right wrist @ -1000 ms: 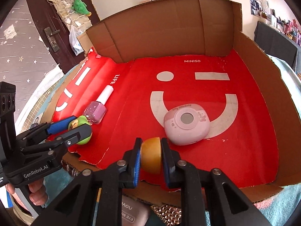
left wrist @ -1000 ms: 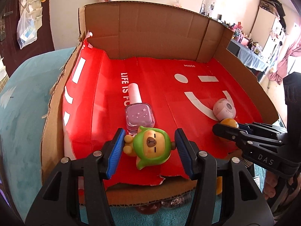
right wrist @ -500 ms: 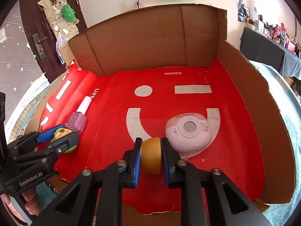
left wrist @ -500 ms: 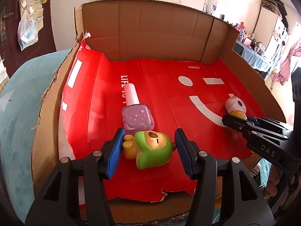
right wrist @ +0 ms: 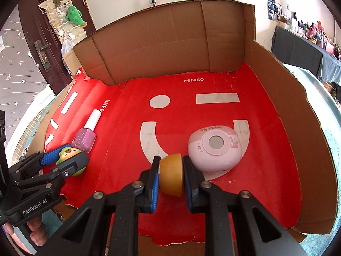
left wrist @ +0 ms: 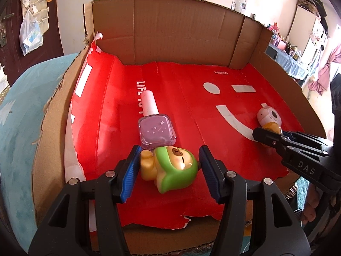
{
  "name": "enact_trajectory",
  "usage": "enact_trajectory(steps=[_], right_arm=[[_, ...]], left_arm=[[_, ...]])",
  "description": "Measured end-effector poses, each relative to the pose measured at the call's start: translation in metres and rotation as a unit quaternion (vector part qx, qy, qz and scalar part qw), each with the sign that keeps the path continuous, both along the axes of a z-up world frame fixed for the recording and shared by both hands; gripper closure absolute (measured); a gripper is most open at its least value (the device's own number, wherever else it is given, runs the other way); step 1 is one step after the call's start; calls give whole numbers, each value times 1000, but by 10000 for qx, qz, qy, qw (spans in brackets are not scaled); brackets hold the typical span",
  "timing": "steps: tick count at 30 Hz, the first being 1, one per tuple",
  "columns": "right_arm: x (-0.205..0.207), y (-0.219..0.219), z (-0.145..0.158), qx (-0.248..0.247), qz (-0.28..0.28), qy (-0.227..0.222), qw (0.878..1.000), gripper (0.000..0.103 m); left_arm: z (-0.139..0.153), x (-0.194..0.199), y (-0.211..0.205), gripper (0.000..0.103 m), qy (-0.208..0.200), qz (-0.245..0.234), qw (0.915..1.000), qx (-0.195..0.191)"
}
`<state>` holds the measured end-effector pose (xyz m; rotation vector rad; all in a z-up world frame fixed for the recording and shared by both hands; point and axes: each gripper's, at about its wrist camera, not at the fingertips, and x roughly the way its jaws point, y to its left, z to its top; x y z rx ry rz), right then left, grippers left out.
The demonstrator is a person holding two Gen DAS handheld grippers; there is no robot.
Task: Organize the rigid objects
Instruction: 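Carry the green toy and orange sponge with both tools into the box, then open both tools to release the toy and sponge inside the box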
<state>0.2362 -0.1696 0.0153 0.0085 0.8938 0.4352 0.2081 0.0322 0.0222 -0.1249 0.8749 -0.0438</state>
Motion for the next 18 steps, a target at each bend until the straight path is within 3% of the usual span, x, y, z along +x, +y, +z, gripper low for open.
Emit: enact_trajectory(steps=[16, 18], right_arm=[[0, -1, 0, 39, 5, 21, 10000, 81], [0, -1, 0, 56, 9, 21, 10000, 81]], left_arm=[[0, -1, -1, 48, -55, 34, 9999, 122], [1, -2, -1, 44, -99, 31, 9999, 120]])
